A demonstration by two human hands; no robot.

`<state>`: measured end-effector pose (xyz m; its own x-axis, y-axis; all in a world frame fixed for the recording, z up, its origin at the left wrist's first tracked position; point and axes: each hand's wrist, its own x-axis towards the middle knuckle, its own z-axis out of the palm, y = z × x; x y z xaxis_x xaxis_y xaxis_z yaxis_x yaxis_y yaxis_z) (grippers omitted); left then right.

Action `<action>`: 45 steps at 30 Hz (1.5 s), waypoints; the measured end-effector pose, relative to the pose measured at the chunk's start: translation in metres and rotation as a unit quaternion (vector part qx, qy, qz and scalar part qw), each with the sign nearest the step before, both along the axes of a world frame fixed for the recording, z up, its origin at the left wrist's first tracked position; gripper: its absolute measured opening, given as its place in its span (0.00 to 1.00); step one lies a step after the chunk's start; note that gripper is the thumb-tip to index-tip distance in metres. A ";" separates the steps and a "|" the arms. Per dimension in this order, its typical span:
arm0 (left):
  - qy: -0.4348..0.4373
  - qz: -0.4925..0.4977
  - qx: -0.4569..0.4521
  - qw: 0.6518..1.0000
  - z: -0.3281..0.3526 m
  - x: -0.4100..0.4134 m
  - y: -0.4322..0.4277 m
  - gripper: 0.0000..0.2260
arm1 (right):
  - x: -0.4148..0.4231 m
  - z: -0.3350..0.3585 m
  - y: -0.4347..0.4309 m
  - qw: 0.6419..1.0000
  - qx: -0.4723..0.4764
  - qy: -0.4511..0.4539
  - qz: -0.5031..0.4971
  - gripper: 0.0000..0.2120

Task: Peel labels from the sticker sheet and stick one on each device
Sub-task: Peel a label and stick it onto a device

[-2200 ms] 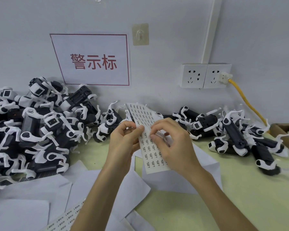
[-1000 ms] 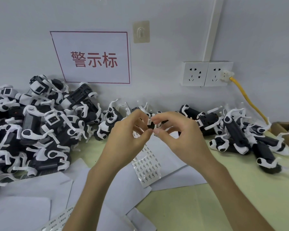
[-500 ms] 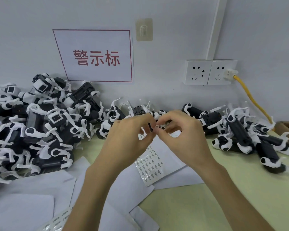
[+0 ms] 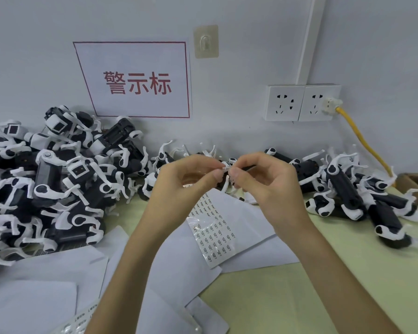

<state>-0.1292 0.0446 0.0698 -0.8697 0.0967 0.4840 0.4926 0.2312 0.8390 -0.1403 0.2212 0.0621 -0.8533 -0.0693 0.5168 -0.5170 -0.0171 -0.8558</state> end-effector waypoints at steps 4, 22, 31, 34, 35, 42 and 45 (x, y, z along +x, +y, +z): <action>0.037 -0.017 0.072 0.997 0.002 0.002 0.001 0.03 | 0.005 0.000 -0.007 0.997 -0.041 -0.045 0.047 0.02; 0.080 -0.041 0.110 0.990 0.002 0.004 0.004 0.02 | 0.015 0.004 -0.018 0.984 -0.116 -0.085 0.101 0.02; 0.077 -0.031 0.098 0.992 0.002 0.005 0.005 0.03 | 0.014 0.003 -0.019 0.985 -0.130 -0.085 0.081 0.03; 0.082 -0.015 0.081 0.993 0.001 0.005 0.007 0.04 | 0.013 0.002 -0.018 0.988 -0.125 -0.079 0.044 0.04; 0.087 -0.002 0.069 0.994 0.001 0.005 0.007 0.04 | 0.012 0.002 -0.017 0.990 -0.119 -0.070 0.027 0.06; 0.153 0.077 -0.099 0.980 -0.001 0.002 0.002 0.06 | 0.012 0.001 -0.014 0.995 0.026 0.053 -0.079 0.06; 0.174 0.083 -0.140 0.971 0.000 0.002 0.000 0.05 | 0.011 0.000 -0.013 0.992 0.060 0.061 -0.093 0.05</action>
